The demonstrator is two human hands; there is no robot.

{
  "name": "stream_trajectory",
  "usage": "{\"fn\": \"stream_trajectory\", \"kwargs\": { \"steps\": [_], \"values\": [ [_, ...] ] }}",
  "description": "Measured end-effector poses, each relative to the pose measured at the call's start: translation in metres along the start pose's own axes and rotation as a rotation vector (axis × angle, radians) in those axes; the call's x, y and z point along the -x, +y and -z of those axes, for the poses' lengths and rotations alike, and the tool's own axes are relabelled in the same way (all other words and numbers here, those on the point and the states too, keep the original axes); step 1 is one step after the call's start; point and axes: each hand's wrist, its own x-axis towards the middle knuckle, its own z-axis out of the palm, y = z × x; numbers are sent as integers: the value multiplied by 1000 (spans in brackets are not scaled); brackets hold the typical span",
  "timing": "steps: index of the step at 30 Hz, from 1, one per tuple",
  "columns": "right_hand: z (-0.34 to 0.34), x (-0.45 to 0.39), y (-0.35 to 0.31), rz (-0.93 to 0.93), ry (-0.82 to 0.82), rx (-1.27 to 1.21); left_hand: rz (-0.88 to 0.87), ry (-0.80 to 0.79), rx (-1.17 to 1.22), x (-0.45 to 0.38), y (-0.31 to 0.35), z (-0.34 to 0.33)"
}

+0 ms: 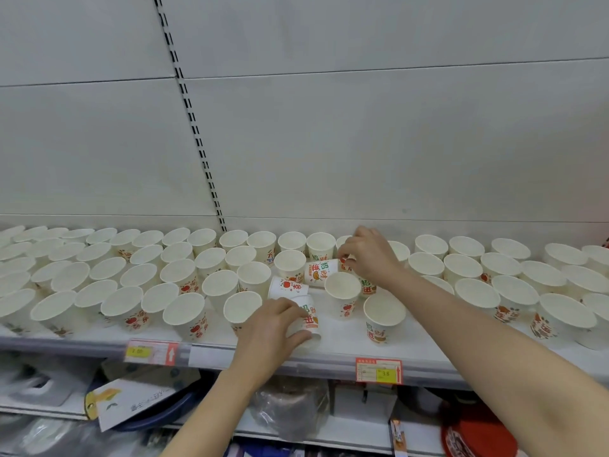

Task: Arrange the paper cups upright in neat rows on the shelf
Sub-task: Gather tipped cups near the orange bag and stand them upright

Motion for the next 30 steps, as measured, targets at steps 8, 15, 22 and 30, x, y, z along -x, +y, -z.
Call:
{"fn": "stream_trajectory", "kwargs": {
  "steps": [8,15,22,30],
  "values": [
    [-11,-27,1,114,-296,108,-84,0,-139,-3,5,-10],
    [-24,-37,3,232,-210,145,-113,138,-242,-1,6,-24],
    [-24,-34,0,124,-25,-16,-88,159,-274,1,10,-25],
    [-8,-38,-4,-255,-28,-196,-27,215,-325,-17,22,-19]
  ]
}}
